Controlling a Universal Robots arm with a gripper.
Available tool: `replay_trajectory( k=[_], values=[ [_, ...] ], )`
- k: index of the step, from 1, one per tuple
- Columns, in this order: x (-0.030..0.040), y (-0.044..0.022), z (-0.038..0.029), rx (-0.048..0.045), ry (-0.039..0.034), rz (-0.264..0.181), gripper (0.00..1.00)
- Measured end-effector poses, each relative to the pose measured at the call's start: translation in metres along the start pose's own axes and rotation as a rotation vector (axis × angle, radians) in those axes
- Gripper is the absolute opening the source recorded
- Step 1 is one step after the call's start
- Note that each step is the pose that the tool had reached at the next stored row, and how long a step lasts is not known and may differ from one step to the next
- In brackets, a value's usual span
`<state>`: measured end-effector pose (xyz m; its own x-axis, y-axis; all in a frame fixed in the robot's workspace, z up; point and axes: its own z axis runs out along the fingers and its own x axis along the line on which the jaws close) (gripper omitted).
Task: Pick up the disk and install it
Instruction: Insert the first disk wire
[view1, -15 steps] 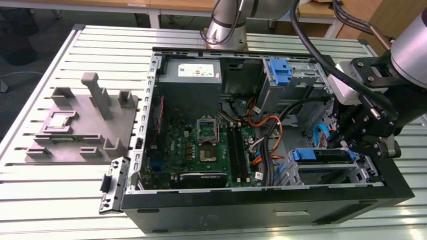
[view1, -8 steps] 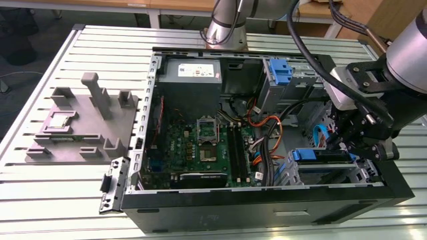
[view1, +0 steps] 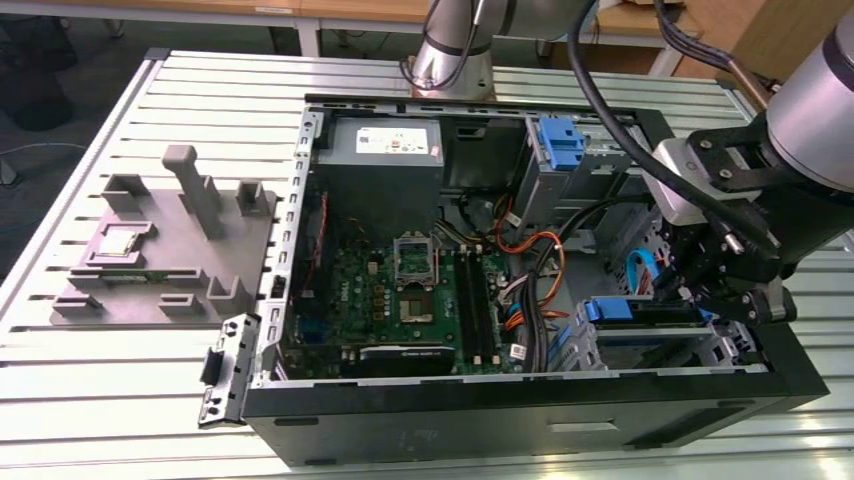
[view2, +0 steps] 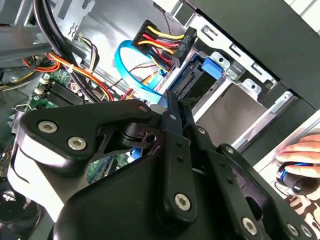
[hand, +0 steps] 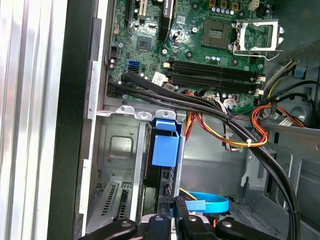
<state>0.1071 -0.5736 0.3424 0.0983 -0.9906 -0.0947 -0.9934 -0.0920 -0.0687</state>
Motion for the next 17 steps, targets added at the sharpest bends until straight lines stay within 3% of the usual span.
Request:
replay_trajectory(
  k=[17],
  values=[
    [0.0,0.0017,0.0016,0.0014,0.0012,0.015,0.16]
  ],
)
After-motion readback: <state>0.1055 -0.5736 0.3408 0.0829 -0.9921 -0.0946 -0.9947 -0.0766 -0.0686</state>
